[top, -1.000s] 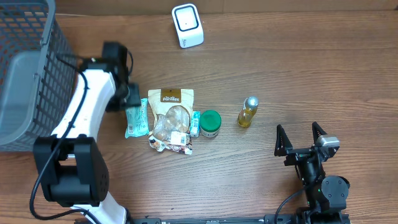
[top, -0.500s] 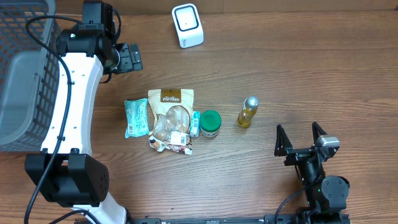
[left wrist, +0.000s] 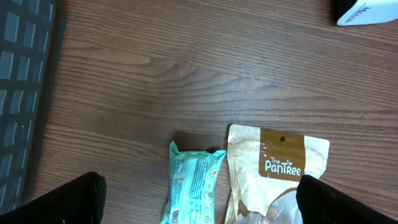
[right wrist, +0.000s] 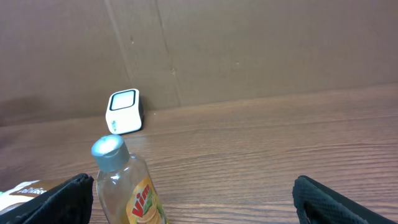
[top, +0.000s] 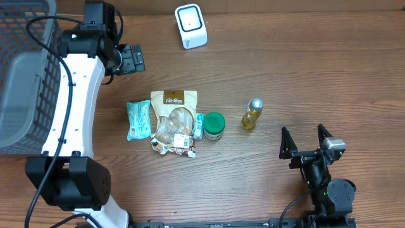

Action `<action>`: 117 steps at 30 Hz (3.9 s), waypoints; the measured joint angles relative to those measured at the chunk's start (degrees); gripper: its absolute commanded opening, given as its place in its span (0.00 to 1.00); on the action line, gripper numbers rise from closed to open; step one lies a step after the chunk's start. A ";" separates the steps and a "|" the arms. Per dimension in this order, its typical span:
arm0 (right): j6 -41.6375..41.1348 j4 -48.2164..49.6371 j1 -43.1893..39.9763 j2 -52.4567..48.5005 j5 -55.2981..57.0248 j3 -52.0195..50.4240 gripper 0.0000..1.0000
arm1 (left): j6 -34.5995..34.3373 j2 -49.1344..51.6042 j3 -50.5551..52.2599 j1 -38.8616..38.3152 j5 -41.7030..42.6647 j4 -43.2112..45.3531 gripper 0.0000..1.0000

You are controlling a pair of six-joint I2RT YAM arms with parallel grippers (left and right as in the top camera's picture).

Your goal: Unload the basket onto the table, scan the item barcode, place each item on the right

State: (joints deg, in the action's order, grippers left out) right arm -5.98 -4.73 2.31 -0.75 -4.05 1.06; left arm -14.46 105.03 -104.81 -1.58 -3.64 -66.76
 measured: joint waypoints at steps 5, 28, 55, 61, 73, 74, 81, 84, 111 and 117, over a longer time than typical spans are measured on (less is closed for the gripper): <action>0.00 0.00 0.00 0.00 0.02 0.00 1.00 | 0.00 0.00 0.00 0.00 0.00 -0.02 1.00; -0.02 -0.02 0.00 0.00 0.00 0.00 1.00 | -0.02 0.00 0.00 0.00 0.00 -0.07 0.99; -0.04 -0.02 0.00 0.00 0.02 0.00 1.00 | -0.02 0.00 0.00 0.00 0.00 -0.09 1.00; -0.02 0.72 0.00 0.00 0.00 0.00 1.00 | -0.02 0.00 0.00 0.00 0.00 -0.07 0.99; -3.30 0.00 0.00 0.00 -0.39 0.00 1.00 | -0.02 0.00 0.00 0.00 -0.02 -0.09 1.00; -3.52 -0.07 0.00 0.00 -0.68 0.00 1.00 | -0.02 0.00 0.00 0.00 0.00 -0.09 1.00; -4.31 -3.32 0.00 -0.52 -1.73 4.81 1.00 | -0.02 0.00 0.00 0.00 0.00 -0.09 0.99; -4.24 -4.39 0.00 -1.88 -1.70 11.30 1.00 | -0.02 0.00 0.00 0.00 0.00 -0.09 1.00; -4.33 -52.59 0.00 -71.54 -9.79 75.08 1.00 | -0.04 0.00 0.00 0.00 0.00 -0.09 1.00; -4.52 -50.95 -0.02 -77.94 -17.99 75.08 0.90 | -0.07 0.00 0.00 0.00 0.00 -0.11 1.00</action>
State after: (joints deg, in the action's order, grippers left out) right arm -10.50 -55.68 2.28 -78.70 -22.04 76.14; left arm -14.52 105.03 -104.81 -1.58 -3.64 -66.87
